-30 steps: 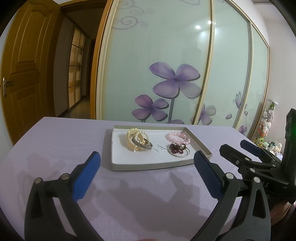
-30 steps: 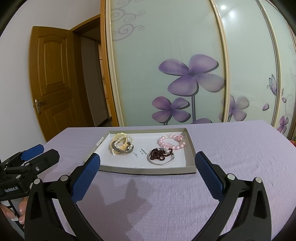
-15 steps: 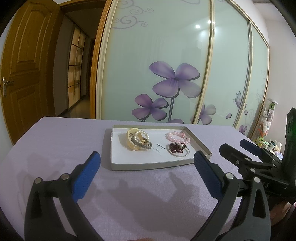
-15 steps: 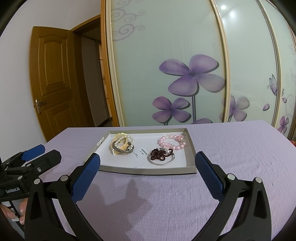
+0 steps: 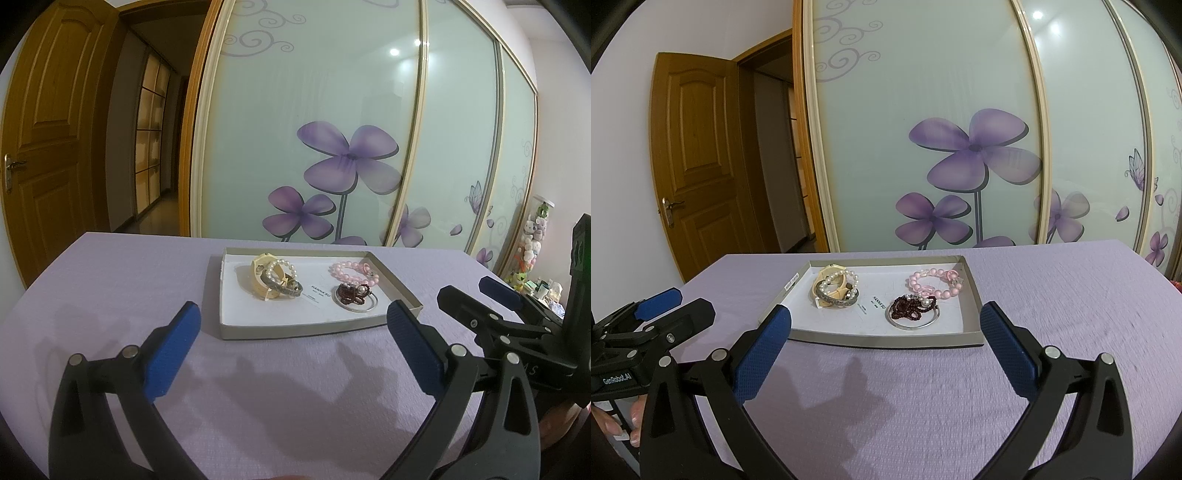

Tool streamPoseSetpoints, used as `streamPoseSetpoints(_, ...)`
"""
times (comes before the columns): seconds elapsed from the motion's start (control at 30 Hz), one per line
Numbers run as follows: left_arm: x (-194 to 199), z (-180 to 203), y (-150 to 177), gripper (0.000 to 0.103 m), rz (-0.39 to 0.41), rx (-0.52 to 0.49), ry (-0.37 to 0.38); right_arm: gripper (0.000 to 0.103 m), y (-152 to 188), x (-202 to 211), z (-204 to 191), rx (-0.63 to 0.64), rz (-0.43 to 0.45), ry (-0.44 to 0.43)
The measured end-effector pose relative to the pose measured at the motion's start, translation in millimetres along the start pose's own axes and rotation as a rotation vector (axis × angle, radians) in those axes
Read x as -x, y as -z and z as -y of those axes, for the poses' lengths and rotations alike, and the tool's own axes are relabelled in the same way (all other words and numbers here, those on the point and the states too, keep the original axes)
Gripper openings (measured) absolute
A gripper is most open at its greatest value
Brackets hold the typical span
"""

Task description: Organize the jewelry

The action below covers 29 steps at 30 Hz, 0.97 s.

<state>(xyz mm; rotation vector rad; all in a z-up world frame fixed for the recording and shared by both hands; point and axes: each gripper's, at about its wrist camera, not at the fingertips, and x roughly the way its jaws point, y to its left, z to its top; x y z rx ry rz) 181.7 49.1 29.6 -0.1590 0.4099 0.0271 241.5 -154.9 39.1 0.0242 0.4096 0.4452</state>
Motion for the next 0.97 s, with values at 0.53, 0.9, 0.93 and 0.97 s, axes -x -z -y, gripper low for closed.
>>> streamPoseSetpoints(0.53,-0.2,3.5,2.6,0.101,-0.002,-0.001,0.0,0.102,0.5,-0.1,-0.4,0.001,0.0,-0.001)
streamPoseSetpoints(0.9,-2.5,4.1,3.1,0.101,-0.008,-0.001,0.002,0.102,0.4,-0.2,-0.7,0.001,0.001,-0.001)
streamPoseSetpoints(0.93,-2.4,4.2,3.1,0.101,-0.008,-0.001,0.001,0.102,0.6,-0.3,-0.5,0.0,0.001,0.0)
streamPoseSetpoints(0.97,-1.9,4.7,3.4,0.101,-0.008,-0.001,0.001,0.102,0.6,-0.3,-0.5,0.0,0.0,0.0)
